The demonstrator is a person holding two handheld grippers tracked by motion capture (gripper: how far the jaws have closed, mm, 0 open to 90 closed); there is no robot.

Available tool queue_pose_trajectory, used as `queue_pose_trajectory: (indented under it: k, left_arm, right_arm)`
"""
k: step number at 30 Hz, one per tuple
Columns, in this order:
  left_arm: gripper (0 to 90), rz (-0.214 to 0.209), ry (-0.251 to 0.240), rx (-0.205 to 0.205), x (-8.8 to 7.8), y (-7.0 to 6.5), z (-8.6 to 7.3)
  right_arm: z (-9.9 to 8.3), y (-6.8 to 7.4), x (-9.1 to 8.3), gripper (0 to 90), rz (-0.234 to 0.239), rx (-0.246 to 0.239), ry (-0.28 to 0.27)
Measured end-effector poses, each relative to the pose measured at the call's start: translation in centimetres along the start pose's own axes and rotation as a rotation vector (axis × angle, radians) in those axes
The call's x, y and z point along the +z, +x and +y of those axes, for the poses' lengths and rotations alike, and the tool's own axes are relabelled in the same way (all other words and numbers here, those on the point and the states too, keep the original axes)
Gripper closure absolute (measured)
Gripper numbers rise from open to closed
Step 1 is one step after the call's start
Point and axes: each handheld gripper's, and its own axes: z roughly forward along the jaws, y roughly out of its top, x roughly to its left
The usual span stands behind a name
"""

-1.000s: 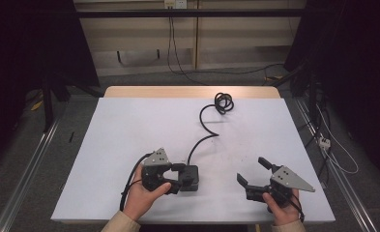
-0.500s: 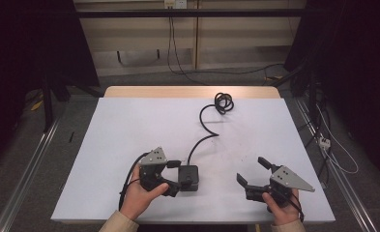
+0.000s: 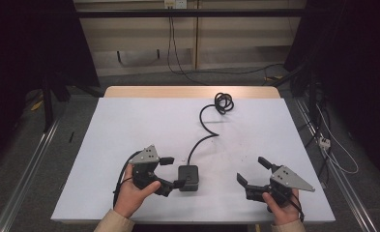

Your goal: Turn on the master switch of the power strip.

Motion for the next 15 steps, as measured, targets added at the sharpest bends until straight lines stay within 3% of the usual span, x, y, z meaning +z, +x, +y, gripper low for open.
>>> queue_pose_trajectory:
  k: [15]
  left_arm:
    - [7.3,0.031,-0.006,0.008,-1.8,1.1,-0.8]
  right_arm:
    - [0.0,0.0,0.0,5.0,0.001,0.0,0.001]
